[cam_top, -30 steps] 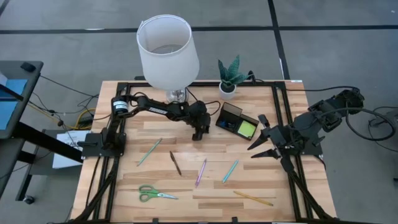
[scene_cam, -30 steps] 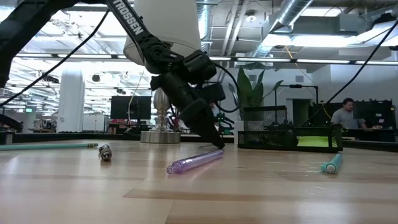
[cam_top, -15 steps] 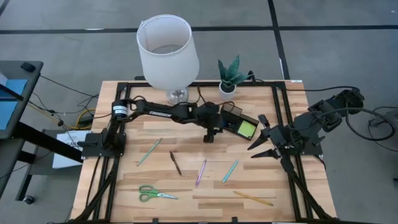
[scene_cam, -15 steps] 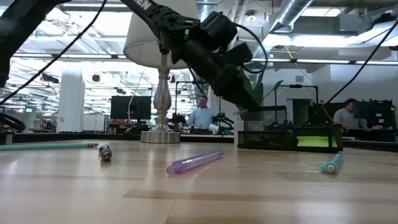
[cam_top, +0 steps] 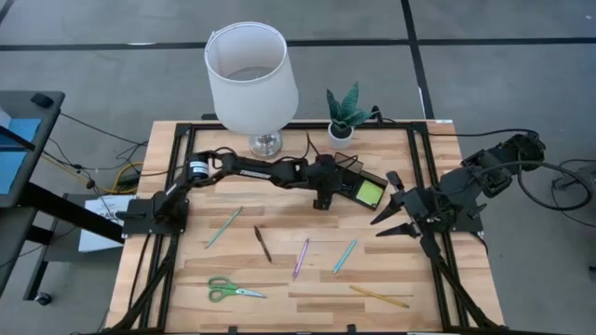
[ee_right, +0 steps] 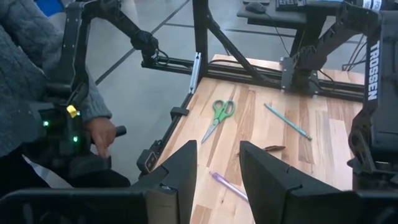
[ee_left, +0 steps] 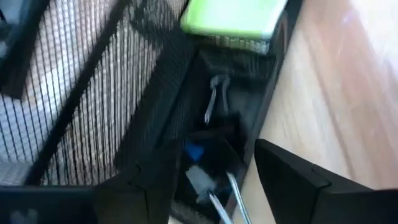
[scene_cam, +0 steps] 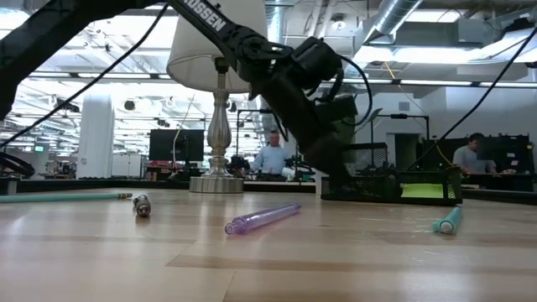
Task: Pick and place office supplies into organizer
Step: Put the black binder clip into the black organizer, then put the brown pen into the black organizer
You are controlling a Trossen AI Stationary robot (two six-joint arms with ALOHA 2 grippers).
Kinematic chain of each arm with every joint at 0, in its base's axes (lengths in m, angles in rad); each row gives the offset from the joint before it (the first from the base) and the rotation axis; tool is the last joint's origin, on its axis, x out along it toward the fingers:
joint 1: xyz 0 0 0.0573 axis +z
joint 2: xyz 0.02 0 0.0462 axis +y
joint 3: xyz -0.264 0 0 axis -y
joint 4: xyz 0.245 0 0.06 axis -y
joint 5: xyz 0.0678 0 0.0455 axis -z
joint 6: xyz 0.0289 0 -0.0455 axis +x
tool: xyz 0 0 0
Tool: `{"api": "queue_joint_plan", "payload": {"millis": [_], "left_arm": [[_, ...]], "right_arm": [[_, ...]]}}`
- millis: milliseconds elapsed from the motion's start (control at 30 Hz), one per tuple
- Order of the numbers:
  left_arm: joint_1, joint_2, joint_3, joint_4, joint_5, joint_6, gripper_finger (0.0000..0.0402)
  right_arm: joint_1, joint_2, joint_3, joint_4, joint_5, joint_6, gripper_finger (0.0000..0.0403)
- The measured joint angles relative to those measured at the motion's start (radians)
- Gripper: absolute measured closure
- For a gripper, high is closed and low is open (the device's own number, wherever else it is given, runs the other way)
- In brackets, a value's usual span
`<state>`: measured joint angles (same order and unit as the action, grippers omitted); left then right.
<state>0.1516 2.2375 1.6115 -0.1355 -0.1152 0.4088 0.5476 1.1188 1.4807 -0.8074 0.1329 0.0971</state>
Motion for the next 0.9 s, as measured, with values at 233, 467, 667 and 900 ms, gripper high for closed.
{"api": "queue_joint_plan", "payload": {"millis": [233,467,667,900], "left_arm": [[-0.001,-0.009,0.081,-0.032,-0.05,0.008,0.0183],[-0.003,-0.01,0.224,-0.269,-0.05,0.013,0.0194],[-0.004,-0.011,0.352,-0.611,0.2,0.0,0.0214],[-0.021,-0.013,0.373,-0.812,0.585,-0.045,0.0234]], "right_arm": [[0.0,0.0,0.0,0.0,0.0,0.0,0.0289],[0.0,0.0,0.0,0.0,0.0,0.0,0.0289],[0.0,0.0,0.0,0.0,-0.001,0.0,0.0289],[0.0,0.0,0.0,0.0,-0.001,0.0,0.0289]]}}
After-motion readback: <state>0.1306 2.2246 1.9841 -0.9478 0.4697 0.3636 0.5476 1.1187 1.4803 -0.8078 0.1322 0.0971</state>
